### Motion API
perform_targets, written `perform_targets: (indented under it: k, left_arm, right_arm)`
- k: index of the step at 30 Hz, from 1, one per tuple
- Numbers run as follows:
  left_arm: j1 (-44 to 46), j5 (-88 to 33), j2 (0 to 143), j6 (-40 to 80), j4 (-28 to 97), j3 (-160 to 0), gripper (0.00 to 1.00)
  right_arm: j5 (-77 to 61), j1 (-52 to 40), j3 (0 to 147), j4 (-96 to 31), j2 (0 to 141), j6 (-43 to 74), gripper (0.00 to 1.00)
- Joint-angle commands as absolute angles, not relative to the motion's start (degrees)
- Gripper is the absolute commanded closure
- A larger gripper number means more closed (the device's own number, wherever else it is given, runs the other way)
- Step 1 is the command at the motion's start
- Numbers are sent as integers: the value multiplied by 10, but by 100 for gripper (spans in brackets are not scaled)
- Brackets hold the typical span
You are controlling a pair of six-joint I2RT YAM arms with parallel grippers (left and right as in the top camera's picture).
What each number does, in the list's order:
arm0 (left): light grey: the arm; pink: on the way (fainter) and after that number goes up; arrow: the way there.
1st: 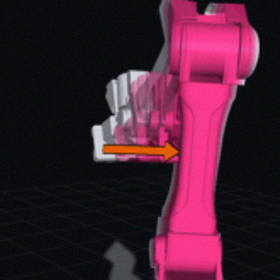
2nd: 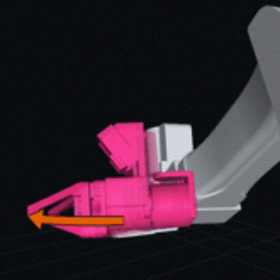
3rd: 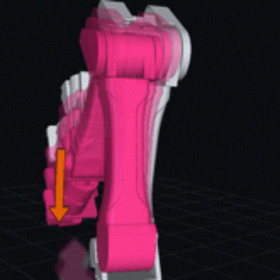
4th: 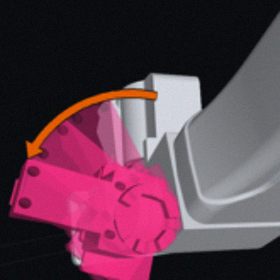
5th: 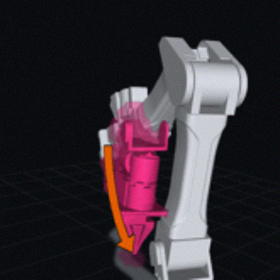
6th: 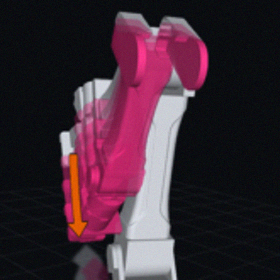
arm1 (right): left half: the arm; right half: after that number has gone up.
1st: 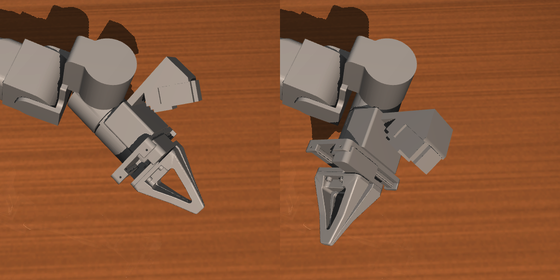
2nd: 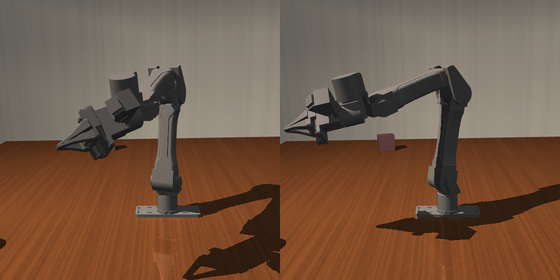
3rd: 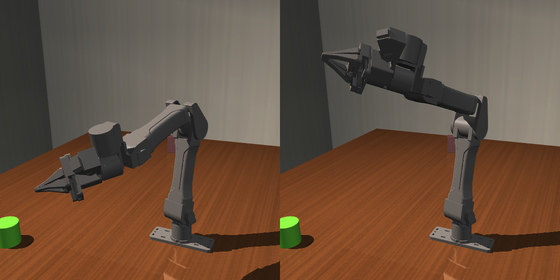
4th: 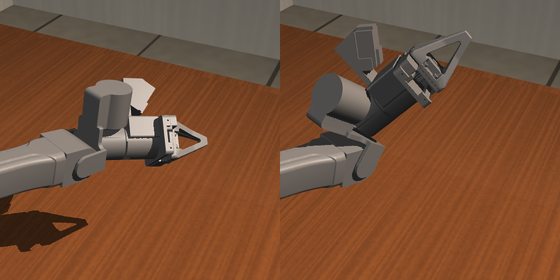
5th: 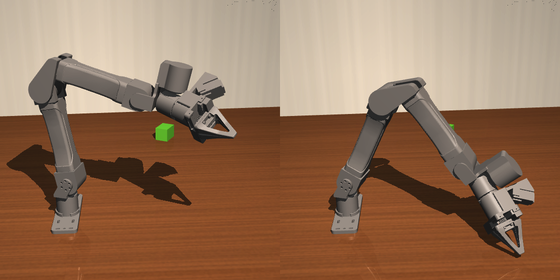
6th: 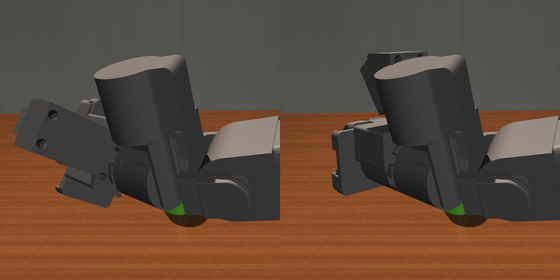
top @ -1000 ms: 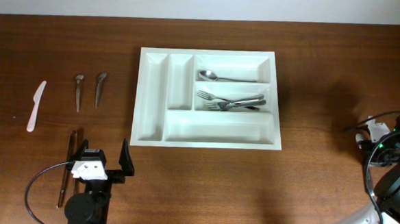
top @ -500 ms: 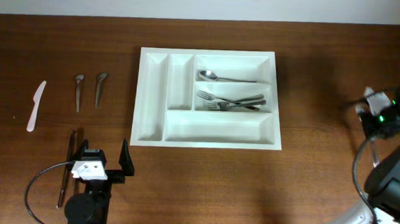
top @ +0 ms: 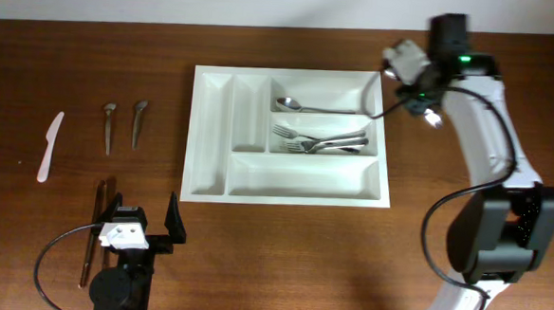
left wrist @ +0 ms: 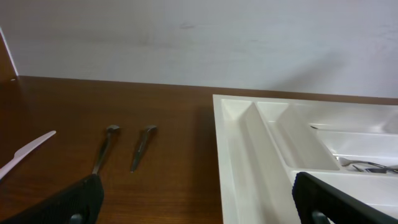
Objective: Pack container
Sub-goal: 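Lift the spoon and carry it with the right gripper to the tray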
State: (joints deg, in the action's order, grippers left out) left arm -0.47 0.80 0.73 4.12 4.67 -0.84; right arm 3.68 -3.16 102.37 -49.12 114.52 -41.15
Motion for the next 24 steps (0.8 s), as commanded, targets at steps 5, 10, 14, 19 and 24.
perform_targets:
  k: [5, 10, 14, 19, 24]
  left_arm:
    - [-7, 4, 4, 36, 47, -5, 1]
    - [-7, 4, 4, 36, 47, -5, 1]
    - [-7, 4, 4, 36, 47, -5, 1]
    - [-7, 4, 4, 36, 47, -5, 1]
    - [-7, 4, 4, 36, 47, -5, 1]
  right_arm:
    - [29, -119, 1035, -400, 1155, -418, 96]
    - [-5, -128, 1035, -370, 1180, -438, 96]
    - [-12, -128, 1035, -366, 1198, -462, 96]
    - [-24, -128, 1035, -353, 1210, -495, 96]
    - [-46, -128, 1035, -340, 1223, -508, 96]
